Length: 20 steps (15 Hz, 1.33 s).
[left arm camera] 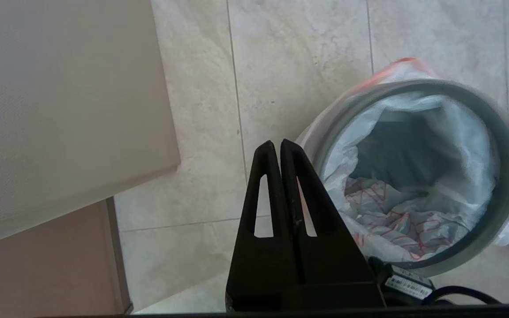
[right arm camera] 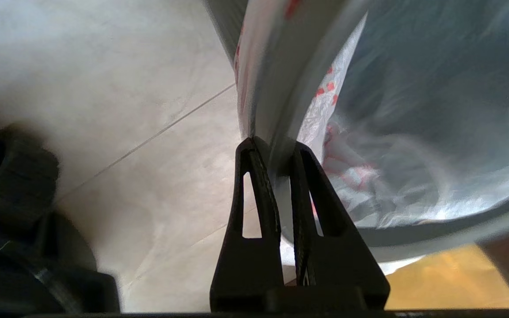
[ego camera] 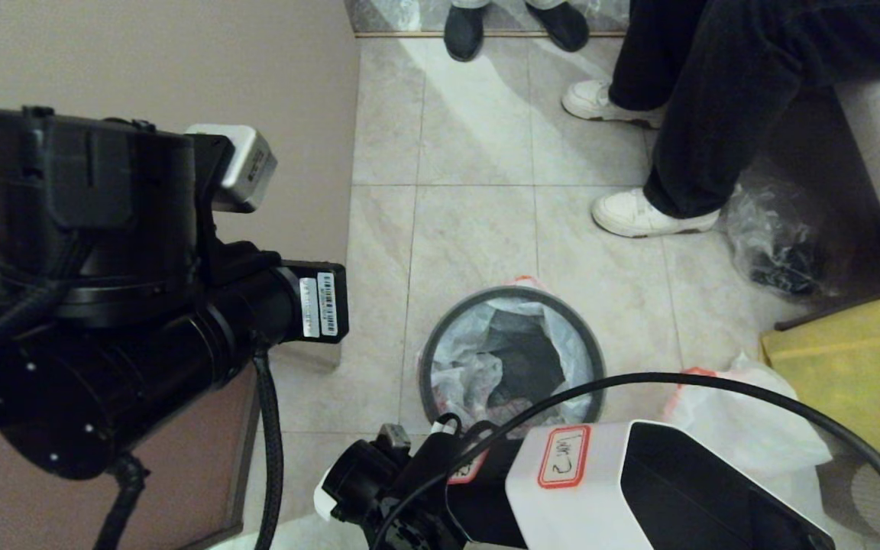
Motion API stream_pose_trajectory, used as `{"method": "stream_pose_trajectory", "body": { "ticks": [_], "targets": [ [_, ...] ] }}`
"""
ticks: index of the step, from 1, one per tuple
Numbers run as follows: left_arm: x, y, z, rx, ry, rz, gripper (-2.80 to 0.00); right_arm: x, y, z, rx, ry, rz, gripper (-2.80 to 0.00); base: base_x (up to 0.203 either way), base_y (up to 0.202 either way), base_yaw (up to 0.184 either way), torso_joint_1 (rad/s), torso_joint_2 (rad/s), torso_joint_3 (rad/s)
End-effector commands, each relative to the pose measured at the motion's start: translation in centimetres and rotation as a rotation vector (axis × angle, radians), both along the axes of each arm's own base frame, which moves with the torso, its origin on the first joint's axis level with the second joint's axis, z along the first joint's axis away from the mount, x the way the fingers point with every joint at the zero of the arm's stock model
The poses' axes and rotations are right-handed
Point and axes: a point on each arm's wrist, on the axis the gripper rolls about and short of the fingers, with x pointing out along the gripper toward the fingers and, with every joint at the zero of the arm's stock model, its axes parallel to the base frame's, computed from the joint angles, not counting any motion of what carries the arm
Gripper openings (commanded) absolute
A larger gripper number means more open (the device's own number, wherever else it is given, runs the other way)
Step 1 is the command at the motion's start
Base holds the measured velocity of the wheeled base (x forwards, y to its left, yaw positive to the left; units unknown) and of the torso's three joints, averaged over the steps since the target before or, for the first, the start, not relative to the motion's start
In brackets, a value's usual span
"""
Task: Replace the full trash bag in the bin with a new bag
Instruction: Place the trash can ring on the trash can
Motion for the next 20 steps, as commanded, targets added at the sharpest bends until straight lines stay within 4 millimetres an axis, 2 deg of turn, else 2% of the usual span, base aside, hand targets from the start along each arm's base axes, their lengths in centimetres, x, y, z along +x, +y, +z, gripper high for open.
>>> {"method": "stream_pose_trajectory", "body": {
  "ticks": [1,4,9,14,15,20],
  "targets": [
    [0.0,0.0,0.0,-0.001,-0.002,0.004,-2.80,-0.1,0.0,0.6,-0.020,-0.005,0.017,-2.80,0.000,0.000,0.000,0.000,0.00,0.000],
    [-0.3,0.4,0.4,-0.013,-0.013,0.006,-2.80,-0.1,0.1,0.4,-0.018,-0.007,0.020,-2.80,0.000,0.000,0.000,0.000,0.00,0.000],
    [-0.3,0.2,0.3,-0.010,-0.010,-0.001,-2.80,0.0,-0.3,2.3,0.010,-0.023,0.015,-2.80,0.000,0.000,0.000,0.000,0.00,0.000],
    [-0.4,0.1,0.2,-0.007,-0.008,-0.004,-2.80,0.8,-0.9,2.1,-0.017,-0.013,0.006,-2.80,0.000,0.000,0.000,0.000,0.00,0.000],
    [-0.3,0.1,0.2,-0.007,-0.008,-0.004,-2.80,0.9,-0.9,2.0,-0.017,-0.011,0.005,0.00,0.000,0.000,0.000,0.000,0.00,0.000],
    [-0.3,0.1,0.2,-0.006,-0.007,-0.004,-2.80,0.9,-0.8,2.0,0.006,-0.016,0.000,0.00,0.000,0.000,0.000,0.000,0.00,0.000]
  ]
}}
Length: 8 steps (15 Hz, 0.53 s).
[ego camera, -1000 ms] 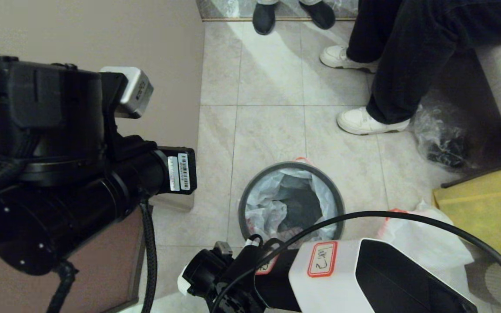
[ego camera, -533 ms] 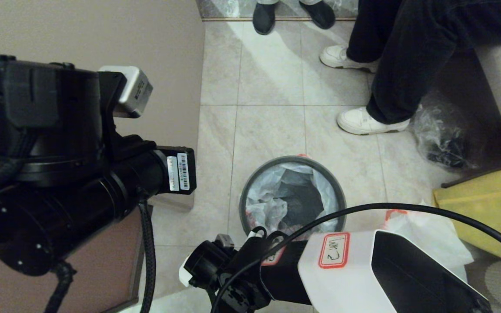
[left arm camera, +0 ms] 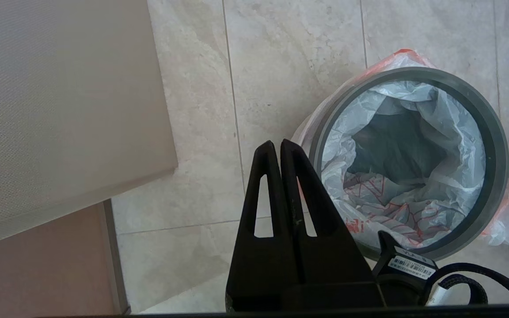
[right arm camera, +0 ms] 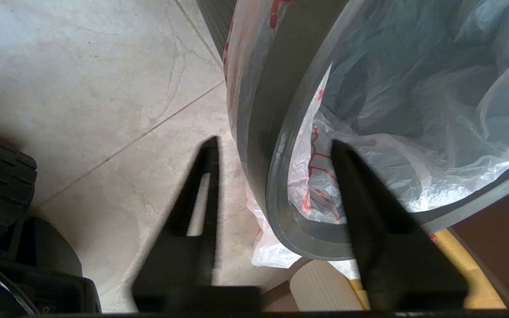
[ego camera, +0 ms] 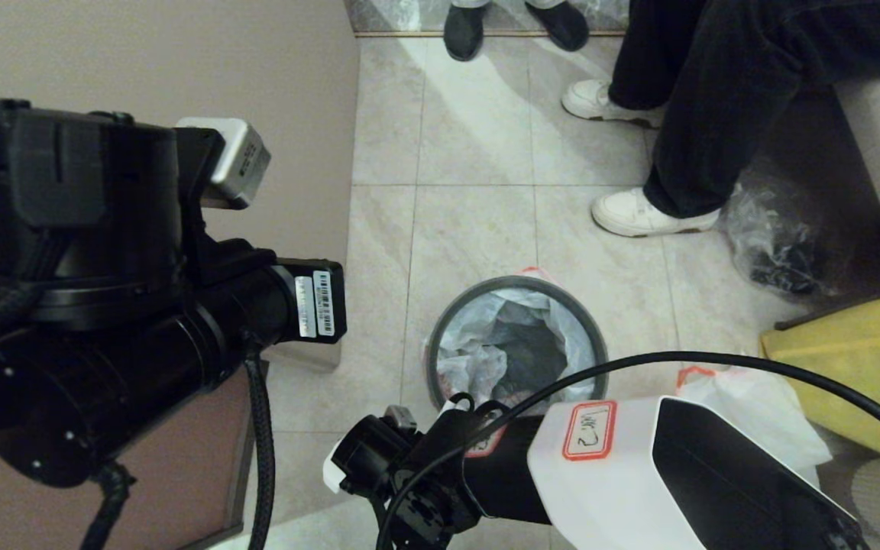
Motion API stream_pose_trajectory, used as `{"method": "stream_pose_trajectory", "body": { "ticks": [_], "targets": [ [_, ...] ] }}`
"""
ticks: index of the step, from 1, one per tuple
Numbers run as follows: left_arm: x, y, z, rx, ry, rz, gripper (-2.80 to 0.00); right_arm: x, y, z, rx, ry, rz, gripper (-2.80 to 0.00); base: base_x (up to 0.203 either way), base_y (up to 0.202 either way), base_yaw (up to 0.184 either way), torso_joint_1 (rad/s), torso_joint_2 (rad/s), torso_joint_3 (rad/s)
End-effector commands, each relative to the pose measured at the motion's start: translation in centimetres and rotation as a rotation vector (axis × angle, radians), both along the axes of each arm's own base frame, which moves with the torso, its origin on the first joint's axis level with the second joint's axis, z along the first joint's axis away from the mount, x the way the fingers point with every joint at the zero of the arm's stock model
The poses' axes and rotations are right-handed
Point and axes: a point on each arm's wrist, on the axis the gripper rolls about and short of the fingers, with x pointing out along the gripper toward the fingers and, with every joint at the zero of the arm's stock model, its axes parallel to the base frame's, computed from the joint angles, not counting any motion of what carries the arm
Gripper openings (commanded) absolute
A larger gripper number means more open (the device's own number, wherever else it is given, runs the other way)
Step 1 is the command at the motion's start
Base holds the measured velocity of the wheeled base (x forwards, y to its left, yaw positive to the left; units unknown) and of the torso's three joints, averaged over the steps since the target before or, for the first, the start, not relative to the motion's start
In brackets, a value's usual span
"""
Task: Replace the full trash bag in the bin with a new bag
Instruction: Place the trash can ring on the trash can
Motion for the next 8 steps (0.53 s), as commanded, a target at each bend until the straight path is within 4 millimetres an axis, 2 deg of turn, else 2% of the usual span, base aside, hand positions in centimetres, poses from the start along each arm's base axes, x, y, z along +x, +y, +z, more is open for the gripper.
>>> {"method": "stream_pose_trajectory", "body": {
  "ticks": [1,5,6,8],
  "targets": [
    [0.0,0.0,0.0,0.001,0.000,0.005,-2.80,-0.1,-0.1,0.4,0.004,-0.003,0.000,0.00,0.000,0.000,0.000,0.000,0.00,0.000],
    [-0.6,0.3,0.5,-0.009,-0.011,-0.004,-2.80,-1.2,-0.1,2.2,0.080,-0.024,-0.016,0.00,0.000,0.000,0.000,0.000,0.00,0.000],
    [-1.3,0.6,1.1,-0.020,-0.028,-0.026,-2.80,-1.6,-0.6,3.2,0.116,-0.032,-0.031,0.00,0.000,0.000,0.000,0.000,0.00,0.000],
    [-1.4,0.5,1.0,-0.003,-0.025,-0.035,-2.80,-2.2,-2.6,4.9,0.185,-0.029,-0.087,0.00,0.000,0.000,0.000,0.000,0.00,0.000]
  ]
}}
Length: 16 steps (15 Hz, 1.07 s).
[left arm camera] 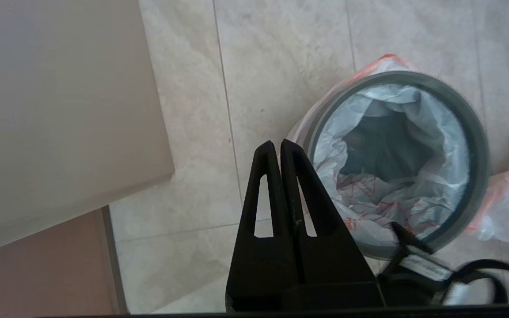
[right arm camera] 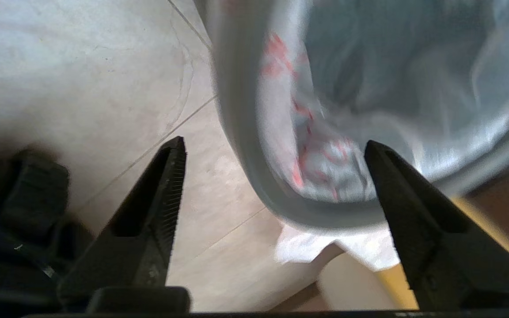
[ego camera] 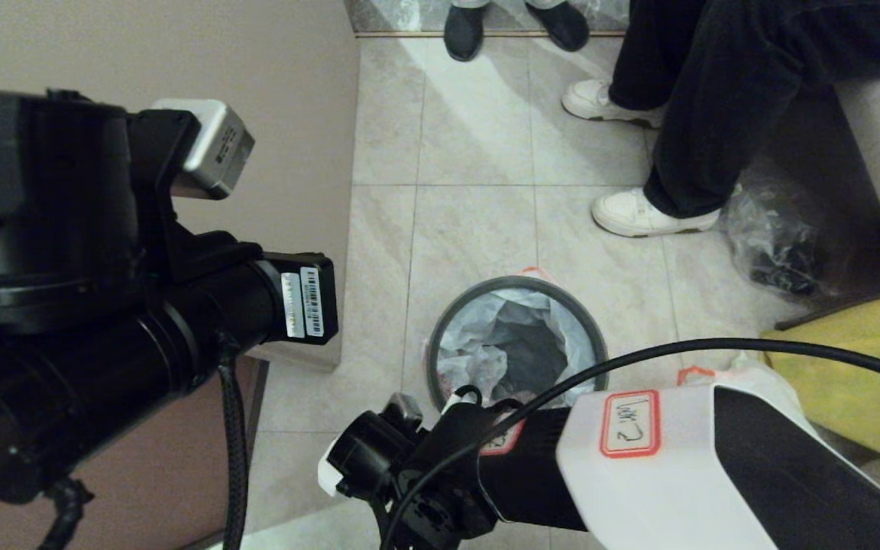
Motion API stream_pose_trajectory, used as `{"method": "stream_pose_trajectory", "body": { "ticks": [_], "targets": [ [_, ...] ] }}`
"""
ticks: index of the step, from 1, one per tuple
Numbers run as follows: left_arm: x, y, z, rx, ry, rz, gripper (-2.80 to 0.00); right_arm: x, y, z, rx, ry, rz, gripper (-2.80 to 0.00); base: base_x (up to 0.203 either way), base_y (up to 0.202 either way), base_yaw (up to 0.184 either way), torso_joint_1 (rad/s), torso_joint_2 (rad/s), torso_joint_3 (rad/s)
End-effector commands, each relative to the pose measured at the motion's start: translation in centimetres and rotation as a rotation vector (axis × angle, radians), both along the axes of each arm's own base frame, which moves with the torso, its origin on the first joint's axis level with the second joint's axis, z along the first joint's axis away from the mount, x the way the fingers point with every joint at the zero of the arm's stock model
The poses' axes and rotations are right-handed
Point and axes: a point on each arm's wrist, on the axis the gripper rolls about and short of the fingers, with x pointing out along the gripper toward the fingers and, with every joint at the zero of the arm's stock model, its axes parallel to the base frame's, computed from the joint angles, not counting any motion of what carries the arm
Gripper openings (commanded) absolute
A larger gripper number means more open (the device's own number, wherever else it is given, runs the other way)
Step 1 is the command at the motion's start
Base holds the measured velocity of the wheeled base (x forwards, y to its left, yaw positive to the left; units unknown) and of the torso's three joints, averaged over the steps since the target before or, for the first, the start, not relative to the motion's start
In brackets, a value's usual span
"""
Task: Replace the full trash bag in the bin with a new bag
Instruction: Place the trash can ring on the trash can
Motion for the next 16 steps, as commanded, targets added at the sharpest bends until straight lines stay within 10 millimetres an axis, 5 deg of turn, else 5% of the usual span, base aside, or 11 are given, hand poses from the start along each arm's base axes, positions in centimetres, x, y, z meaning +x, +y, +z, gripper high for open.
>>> {"method": "stream_pose_trajectory", "body": {
  "ticks": [1,4,5,12,16],
  "targets": [
    [0.0,0.0,-0.1,0.007,0.007,0.002,-2.80,-0.6,-3.0,3.2,0.091,0.000,-0.066,0.00,0.000,0.000,0.000,0.000,0.00,0.000],
    [1.3,-0.6,-1.3,0.042,0.042,0.028,-2.80,-0.1,-8.3,6.7,0.291,0.091,-0.179,0.00,0.000,0.000,0.000,0.000,0.00,0.000],
    [2.0,-0.9,-2.0,0.063,0.062,0.040,-2.80,0.1,-10.0,8.0,0.361,0.132,-0.202,-2.80,0.000,0.000,0.000,0.000,0.00,0.000],
    [6.8,-4.2,-7.8,0.054,0.236,0.017,-2.80,5.8,-19.1,13.2,0.837,0.247,-0.287,-2.80,0.000,0.000,0.000,0.000,0.00,0.000],
    [9.9,-3.8,-9.6,-0.022,0.349,-0.113,-2.80,8.8,-22.8,13.6,1.083,0.402,-0.193,-2.80,0.000,0.000,0.000,0.000,0.00,0.000]
  ]
}}
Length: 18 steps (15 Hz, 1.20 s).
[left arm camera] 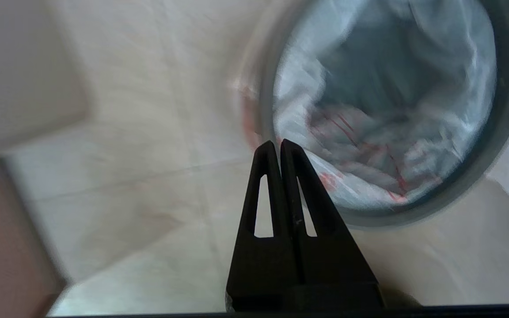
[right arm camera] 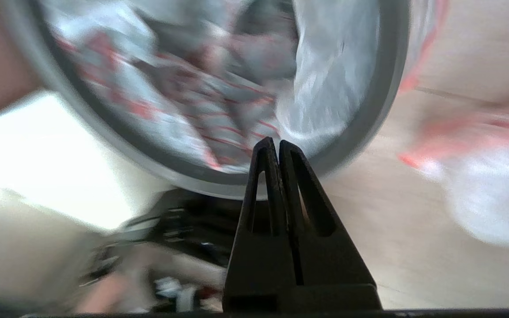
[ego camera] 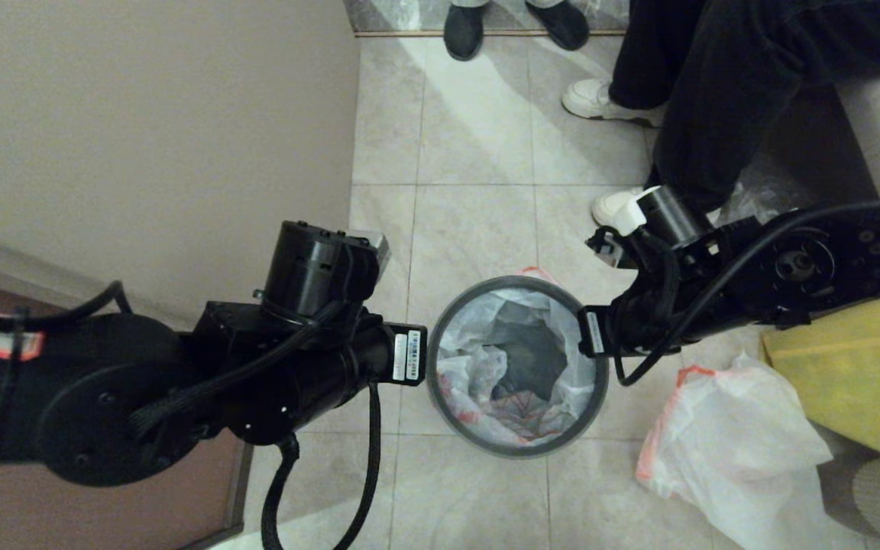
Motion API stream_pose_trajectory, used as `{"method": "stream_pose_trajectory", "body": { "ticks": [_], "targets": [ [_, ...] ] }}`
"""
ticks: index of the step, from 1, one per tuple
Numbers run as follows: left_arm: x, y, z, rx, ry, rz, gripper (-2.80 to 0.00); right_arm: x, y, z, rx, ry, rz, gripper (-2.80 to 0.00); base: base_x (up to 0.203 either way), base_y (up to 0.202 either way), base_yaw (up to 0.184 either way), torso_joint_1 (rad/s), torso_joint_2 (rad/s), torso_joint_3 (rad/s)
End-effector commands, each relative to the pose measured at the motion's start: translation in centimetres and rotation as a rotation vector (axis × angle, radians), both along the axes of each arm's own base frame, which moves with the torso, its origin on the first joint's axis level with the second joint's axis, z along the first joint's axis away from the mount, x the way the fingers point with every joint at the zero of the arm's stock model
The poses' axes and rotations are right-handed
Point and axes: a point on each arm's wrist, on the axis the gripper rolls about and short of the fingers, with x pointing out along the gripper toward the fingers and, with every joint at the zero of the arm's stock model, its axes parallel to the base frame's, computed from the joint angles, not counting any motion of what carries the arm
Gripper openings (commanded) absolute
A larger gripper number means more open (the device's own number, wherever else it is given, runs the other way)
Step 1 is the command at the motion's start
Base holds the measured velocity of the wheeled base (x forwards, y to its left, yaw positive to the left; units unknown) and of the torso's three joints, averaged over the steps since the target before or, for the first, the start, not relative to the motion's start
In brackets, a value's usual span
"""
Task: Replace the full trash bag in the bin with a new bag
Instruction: Place the trash can ring on the trash can
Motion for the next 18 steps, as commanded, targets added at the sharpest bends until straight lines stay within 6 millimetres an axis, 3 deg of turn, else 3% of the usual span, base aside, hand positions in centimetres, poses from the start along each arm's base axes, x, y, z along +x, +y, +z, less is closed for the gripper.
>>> {"method": "stream_pose_trajectory", "body": {
  "ticks": [1,4,8,14,18],
  "targets": [
    [2.8,0.1,-1.5,-0.040,0.064,-0.050,-2.80,1.7,-2.3,-0.4,0.152,0.066,0.080,-2.80,0.000,0.000,0.000,0.000,0.00,0.000],
    [5.2,0.1,-1.8,-0.106,0.110,-0.149,-2.80,4.2,-4.0,-2.2,0.198,0.081,0.142,-2.80,0.000,0.000,0.000,0.000,0.00,0.000],
    [7.5,0.6,-3.3,-0.184,0.209,-0.283,-2.80,4.7,-5.2,-2.9,0.226,0.101,0.222,-2.80,0.000,0.000,0.000,0.000,0.00,0.000],
    [10.5,0.4,-5.8,-0.198,0.260,-0.293,-2.80,6.0,-8.6,-5.2,0.265,0.144,0.297,-2.80,0.000,0.000,0.000,0.000,0.00,0.000],
    [13.2,0.3,-8.3,-0.190,0.294,-0.257,-2.80,7.0,-9.4,-6.8,0.283,0.165,0.324,-2.80,0.000,0.000,0.000,0.000,0.00,0.000]
  ]
}}
